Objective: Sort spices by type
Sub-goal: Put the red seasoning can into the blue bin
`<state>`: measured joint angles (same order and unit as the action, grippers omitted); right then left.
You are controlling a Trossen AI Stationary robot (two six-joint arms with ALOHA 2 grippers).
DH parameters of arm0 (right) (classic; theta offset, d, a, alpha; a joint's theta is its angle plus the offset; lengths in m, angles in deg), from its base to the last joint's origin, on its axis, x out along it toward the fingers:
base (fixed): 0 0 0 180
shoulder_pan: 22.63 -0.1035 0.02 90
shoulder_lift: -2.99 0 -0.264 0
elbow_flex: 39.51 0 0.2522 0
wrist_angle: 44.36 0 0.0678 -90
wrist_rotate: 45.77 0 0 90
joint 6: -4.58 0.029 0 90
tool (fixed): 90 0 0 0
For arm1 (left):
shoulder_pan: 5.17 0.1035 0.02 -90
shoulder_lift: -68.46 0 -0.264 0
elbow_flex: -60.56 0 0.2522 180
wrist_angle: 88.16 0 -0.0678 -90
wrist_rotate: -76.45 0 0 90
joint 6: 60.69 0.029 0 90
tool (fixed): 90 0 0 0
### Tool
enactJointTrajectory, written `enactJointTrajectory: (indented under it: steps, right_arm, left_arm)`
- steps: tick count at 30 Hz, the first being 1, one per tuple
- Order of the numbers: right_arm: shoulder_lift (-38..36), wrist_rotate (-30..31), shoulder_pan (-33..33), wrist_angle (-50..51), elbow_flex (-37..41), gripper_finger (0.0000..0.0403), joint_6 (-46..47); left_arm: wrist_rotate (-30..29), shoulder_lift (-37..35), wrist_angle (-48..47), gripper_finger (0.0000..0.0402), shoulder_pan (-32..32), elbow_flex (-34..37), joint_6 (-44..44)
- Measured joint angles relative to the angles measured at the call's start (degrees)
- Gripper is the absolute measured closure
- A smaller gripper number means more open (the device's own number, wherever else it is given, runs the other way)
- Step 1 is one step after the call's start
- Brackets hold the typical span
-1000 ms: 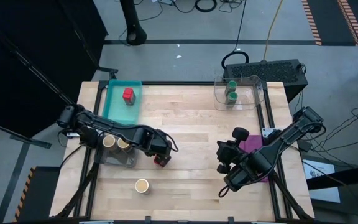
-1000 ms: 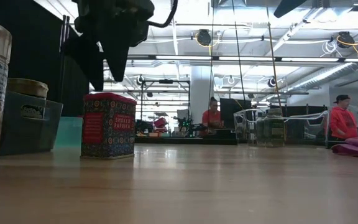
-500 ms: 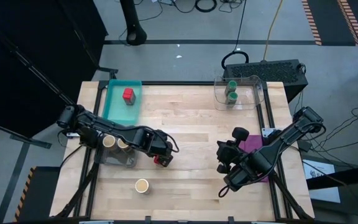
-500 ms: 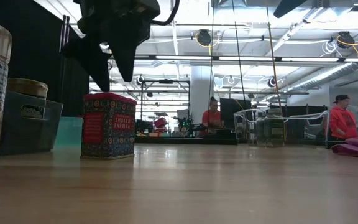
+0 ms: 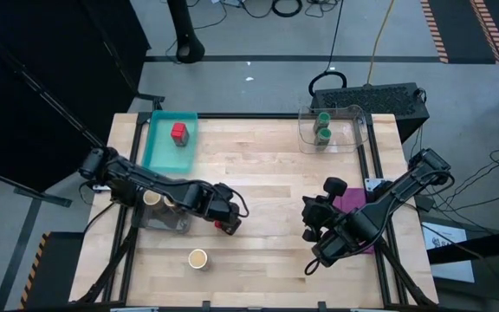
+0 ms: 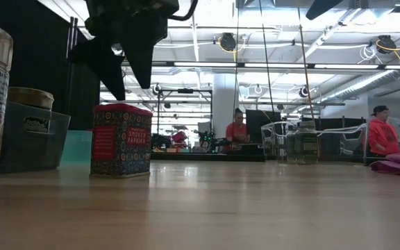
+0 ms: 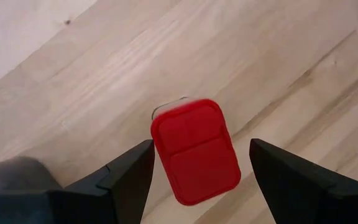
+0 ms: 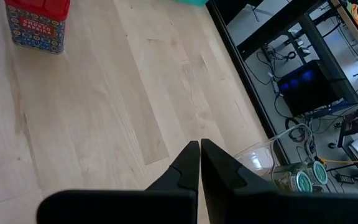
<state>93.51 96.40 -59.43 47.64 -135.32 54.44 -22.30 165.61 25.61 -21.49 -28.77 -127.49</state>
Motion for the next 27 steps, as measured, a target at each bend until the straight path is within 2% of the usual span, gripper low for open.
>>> enactJointTrajectory:
  steps: [12, 27]
  right_arm:
    - [0.02, 0.00, -0.02, -0.04, -0.01, 0.0403, -0.66]
    - [0.02, 0.02, -0.02, -0.13, -0.01, 0.0403, -1.06]
  left_arm:
    - [2.41, 4.16, -0.56, 0.0132, -0.24, 0.02, -0.42]
    - [1.90, 6.84, -0.45, 0.0132, -0.21, 0.02, 0.40]
